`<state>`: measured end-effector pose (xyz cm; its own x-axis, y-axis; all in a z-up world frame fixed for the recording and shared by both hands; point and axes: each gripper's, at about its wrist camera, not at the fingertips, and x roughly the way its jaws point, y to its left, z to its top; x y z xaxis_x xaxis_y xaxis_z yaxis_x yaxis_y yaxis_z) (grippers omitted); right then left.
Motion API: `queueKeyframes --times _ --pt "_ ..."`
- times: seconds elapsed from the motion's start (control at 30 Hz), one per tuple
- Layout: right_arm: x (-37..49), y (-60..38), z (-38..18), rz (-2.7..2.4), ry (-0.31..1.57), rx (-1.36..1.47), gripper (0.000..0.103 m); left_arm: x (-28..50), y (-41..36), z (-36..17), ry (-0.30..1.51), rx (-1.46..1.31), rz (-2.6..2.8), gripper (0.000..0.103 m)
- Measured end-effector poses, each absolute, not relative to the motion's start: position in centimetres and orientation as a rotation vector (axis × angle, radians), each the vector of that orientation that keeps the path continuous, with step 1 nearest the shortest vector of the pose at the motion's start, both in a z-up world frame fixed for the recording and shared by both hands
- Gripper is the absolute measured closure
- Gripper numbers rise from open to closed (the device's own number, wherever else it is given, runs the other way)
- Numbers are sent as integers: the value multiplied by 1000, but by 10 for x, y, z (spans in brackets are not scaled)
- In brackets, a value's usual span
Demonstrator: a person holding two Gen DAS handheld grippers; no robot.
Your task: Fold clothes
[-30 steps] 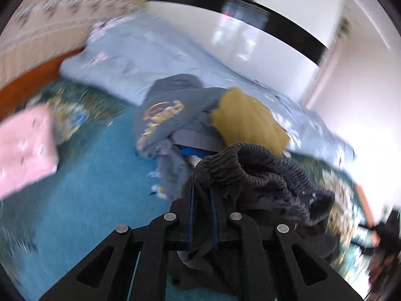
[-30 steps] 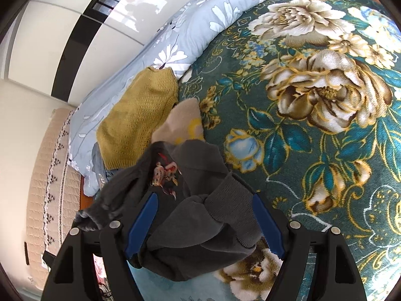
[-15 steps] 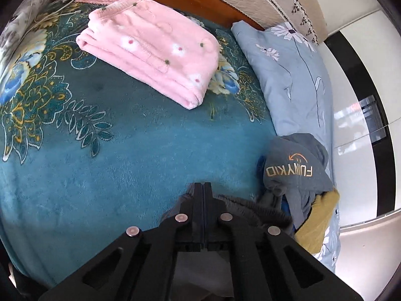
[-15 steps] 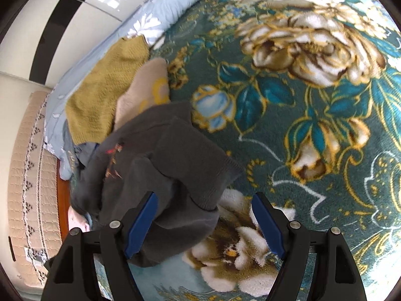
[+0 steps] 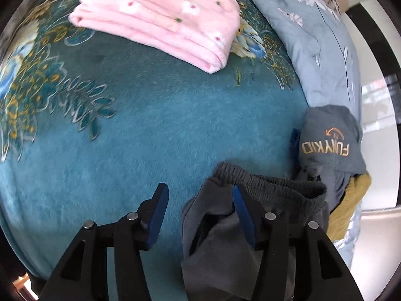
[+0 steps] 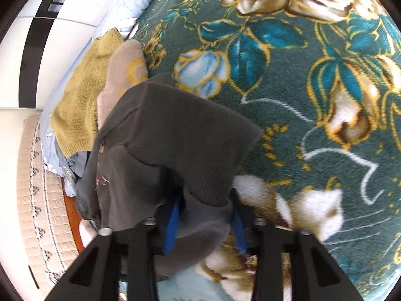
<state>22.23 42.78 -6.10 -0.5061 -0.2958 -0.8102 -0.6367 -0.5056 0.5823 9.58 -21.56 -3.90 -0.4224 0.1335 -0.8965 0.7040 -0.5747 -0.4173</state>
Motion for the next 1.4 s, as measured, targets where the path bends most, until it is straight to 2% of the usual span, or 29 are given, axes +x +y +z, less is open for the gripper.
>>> queueKeyframes --times 0.03,0.1,0.2,0.27,0.3,0.33,0.4,0.43,0.5,0.6,0.67,0.77,0.93,1.03,1.4 --pt "222 428 -60 2106 1427 -1401 76 89 -214 -43 1167 1427 -2060 48" --pt "221 429 -58 2100 1456 -1380 86 79 -208 -54 1162 1483 -2076 48" --pt "220 430 -55 2091 1498 -1348 90 71 -196 -65 1111 1577 -2064 48" --pt "222 436 -34 2137 1485 -1300 91 69 -194 -71 1107 1609 -2050 48" --pt "224 440 -19 2164 1468 -1269 91 69 -194 -73 1106 1617 -2044 55" --pt "227 445 -4 2191 1454 -1235 91 69 -194 -75 1110 1626 -2038 71" --pt "232 455 19 2215 1426 -1182 91 70 -195 -76 1125 1644 -2031 84" --pt "236 461 31 2220 1410 -1153 91 72 -196 -72 1127 1633 -2042 90" --pt "244 475 52 2220 1384 -1105 92 77 -199 -60 1143 1576 -2080 93" --pt "265 495 75 2201 1364 -1061 92 93 -206 -32 1180 1430 -2162 95" --pt "273 498 69 2147 1383 -1111 92 108 -208 -9 1185 1326 -2224 95" --pt "284 500 58 2057 1414 -1193 92 125 -206 10 1100 1286 -2250 95" --pt "300 504 34 1899 1461 -1322 92 136 -221 -9 1213 1327 -2080 95" --pt "291 506 8 1804 1529 -1358 92 136 -222 -11 1217 1336 -2067 95" --pt "189 523 -46 1550 1631 -1374 91 129 -215 -28 1256 1327 -2007 94"
